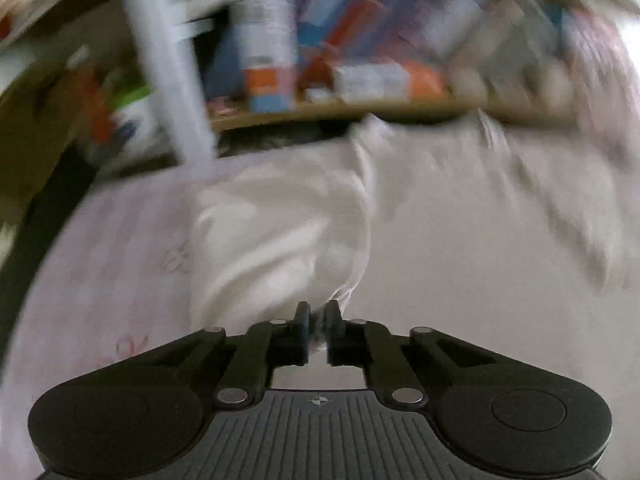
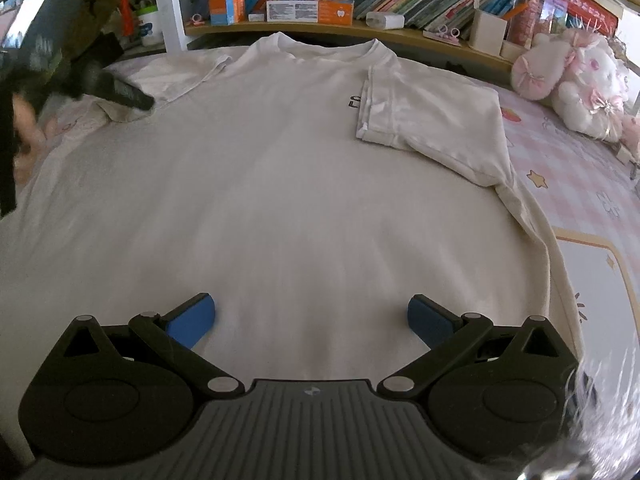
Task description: Fold clothes
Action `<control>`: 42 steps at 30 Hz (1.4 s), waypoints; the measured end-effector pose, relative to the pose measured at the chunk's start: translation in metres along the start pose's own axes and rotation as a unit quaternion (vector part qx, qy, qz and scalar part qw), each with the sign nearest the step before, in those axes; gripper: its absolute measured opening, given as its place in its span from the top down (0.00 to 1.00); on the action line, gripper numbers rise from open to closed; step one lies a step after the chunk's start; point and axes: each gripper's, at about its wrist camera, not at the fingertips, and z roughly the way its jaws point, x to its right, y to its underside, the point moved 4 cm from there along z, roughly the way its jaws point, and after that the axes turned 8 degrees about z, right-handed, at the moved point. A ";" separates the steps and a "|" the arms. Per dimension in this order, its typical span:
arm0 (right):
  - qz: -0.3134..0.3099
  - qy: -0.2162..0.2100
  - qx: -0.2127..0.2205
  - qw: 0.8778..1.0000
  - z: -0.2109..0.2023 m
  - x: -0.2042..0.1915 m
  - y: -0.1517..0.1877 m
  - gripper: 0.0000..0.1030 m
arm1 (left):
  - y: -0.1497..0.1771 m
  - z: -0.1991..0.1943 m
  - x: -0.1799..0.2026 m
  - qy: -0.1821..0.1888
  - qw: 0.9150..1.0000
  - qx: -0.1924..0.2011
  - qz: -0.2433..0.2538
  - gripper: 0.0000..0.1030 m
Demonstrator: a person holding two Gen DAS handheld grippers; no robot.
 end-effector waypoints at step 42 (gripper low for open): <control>-0.013 -0.012 0.012 1.000 -0.003 0.009 0.002 0.00 | -0.040 0.051 0.000 0.054 0.994 0.080 -0.048 0.32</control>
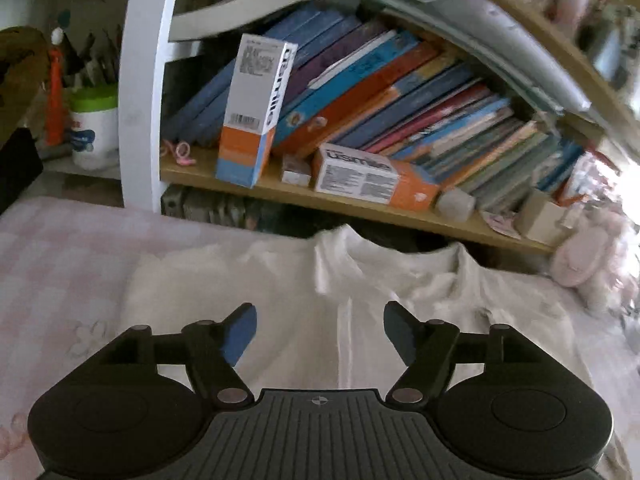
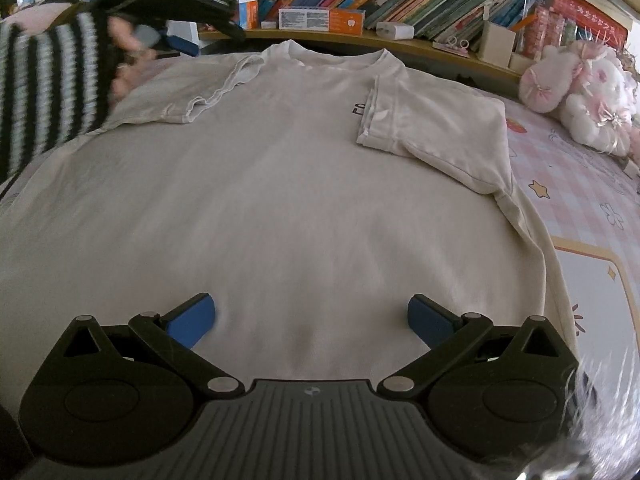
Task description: Fold clothes
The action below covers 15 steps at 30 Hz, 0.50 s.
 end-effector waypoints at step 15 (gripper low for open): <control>0.038 0.037 -0.014 0.999 0.002 -0.004 -0.003 0.00 | 0.076 -0.088 0.029 -0.013 0.998 -0.036 0.057 0.30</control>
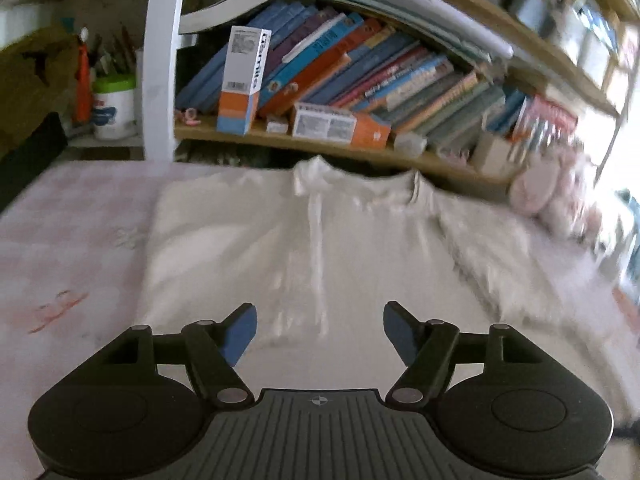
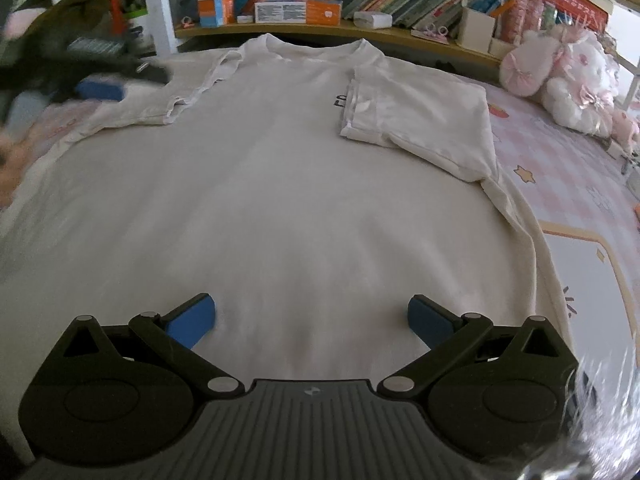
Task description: Fold clothes
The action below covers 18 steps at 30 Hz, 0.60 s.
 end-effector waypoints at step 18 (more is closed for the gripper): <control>0.086 0.073 0.009 0.994 -0.039 -0.001 0.017 0.00 | 0.067 -0.060 0.011 0.005 0.996 -0.075 0.041 0.23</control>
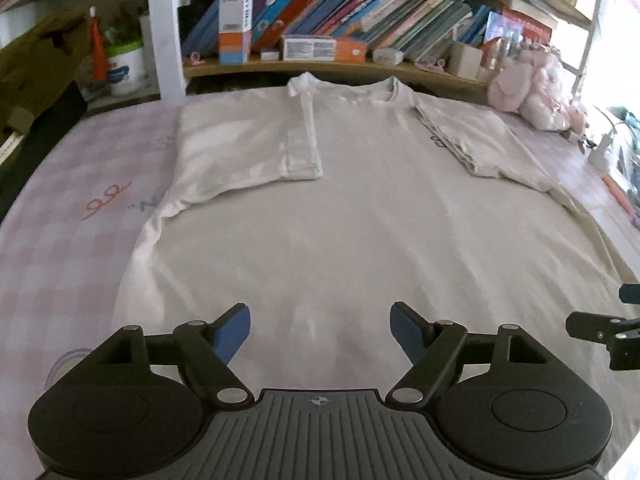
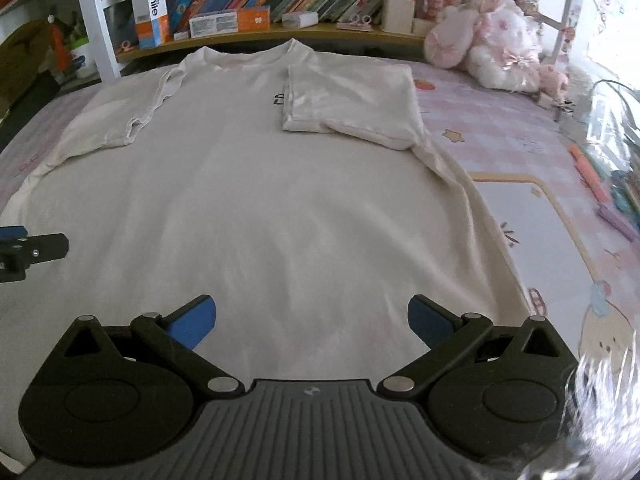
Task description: Fold clothes
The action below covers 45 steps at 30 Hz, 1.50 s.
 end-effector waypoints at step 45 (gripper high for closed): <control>-0.063 -0.093 0.053 0.992 -0.092 0.109 0.066 0.00 | 0.084 -0.127 0.116 -0.110 0.988 0.017 -0.110 0.19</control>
